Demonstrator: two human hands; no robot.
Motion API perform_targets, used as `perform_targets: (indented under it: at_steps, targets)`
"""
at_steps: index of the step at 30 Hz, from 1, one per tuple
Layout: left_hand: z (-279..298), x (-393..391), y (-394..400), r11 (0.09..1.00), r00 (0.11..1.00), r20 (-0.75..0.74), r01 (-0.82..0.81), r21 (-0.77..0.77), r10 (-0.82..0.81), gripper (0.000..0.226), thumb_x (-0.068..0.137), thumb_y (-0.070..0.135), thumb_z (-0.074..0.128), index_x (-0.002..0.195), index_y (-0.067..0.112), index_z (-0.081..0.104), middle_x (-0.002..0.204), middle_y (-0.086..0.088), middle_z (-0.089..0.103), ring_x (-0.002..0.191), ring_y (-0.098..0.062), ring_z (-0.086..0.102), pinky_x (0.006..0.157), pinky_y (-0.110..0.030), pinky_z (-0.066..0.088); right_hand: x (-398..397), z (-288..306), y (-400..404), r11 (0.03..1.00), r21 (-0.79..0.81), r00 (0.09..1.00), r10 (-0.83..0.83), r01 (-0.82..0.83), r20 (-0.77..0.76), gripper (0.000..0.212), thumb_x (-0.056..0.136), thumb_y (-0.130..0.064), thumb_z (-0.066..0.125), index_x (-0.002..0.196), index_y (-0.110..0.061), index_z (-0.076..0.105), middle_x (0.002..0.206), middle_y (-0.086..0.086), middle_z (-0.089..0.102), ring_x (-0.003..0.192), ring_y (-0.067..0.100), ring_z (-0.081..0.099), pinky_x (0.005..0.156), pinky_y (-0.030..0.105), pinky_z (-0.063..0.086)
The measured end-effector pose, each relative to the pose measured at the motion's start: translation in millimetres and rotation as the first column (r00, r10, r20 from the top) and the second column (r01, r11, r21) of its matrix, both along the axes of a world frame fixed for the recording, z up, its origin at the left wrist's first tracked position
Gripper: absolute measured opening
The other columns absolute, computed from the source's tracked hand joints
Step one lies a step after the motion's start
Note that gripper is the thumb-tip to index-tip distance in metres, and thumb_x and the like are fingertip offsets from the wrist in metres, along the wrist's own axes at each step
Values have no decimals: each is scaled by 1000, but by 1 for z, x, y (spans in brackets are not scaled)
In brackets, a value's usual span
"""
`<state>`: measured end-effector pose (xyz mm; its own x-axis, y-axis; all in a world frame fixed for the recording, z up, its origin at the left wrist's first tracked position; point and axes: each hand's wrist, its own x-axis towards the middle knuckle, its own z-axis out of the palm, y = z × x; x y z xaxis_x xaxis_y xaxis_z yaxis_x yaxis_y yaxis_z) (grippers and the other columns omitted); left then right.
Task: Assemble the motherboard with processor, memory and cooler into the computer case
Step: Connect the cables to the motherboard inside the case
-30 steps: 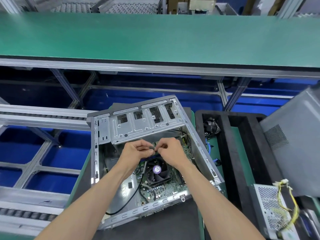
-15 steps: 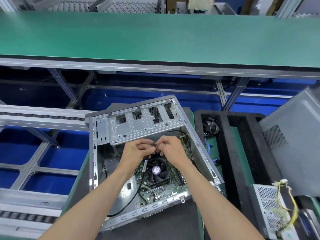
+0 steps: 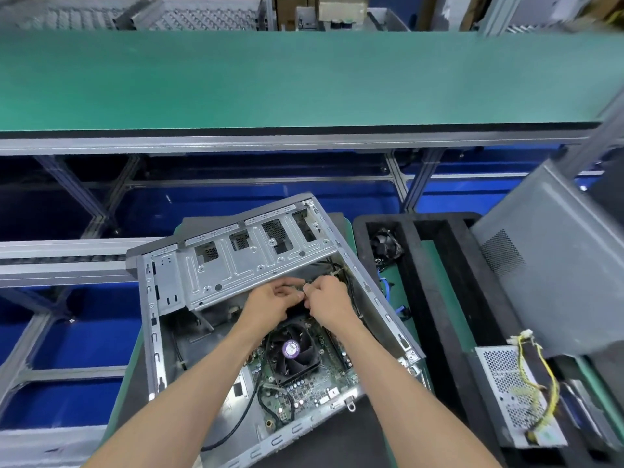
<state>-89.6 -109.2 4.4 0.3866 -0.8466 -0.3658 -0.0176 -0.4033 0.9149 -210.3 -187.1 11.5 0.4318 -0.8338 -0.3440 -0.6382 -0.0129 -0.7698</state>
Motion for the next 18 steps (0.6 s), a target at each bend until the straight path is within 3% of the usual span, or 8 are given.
perform_targets:
  at_steps: [5, 9, 13, 16, 18]
  targets:
    - [-4, 8, -12, 992, 989, 97, 108, 68, -115, 22, 90, 31, 70, 93, 53, 69, 87, 21, 72, 71, -4, 59, 64, -28, 43, -2, 3, -2, 1000, -30, 998, -3, 2, -57, 27, 95, -9, 44, 87, 7, 64, 90, 23, 69, 86, 38, 64, 78, 46, 54]
    - [-7, 16, -14, 978, 971, 125, 193, 80, -202, 27, 91, 33, 69, 94, 59, 64, 91, 37, 66, 81, 12, 61, 72, -26, 46, -4, 4, 2, 994, -62, 987, 75, -84, -142, 19, 93, -4, 38, 87, -1, 57, 96, 21, 67, 90, 38, 61, 75, 42, 51]
    - [-19, 23, -18, 972, 971, 79, 219, 79, -226, 20, 93, 29, 67, 101, 47, 68, 98, 24, 71, 82, -14, 56, 71, -31, 43, -5, 3, 5, 975, -137, 962, 140, -175, -233, 12, 94, -9, 44, 101, -9, 54, 102, 20, 65, 93, 37, 59, 66, 35, 39]
    - [-24, 25, -22, 969, 970, 42, 237, 77, -240, 17, 93, 29, 67, 102, 43, 68, 89, 23, 70, 66, 3, 57, 65, -22, 42, -7, 2, 5, 952, -219, 947, 145, -213, -288, 17, 100, -19, 45, 109, -7, 52, 103, 21, 65, 92, 40, 60, 71, 41, 47]
    - [-25, 25, -25, 973, 974, 4, 227, 52, -227, 17, 93, 24, 68, 99, 40, 70, 88, 24, 71, 71, 11, 61, 68, -17, 42, -7, 2, 6, 942, -255, 941, 135, -219, -311, 17, 101, -20, 44, 110, -8, 52, 103, 21, 65, 92, 41, 60, 75, 44, 49]
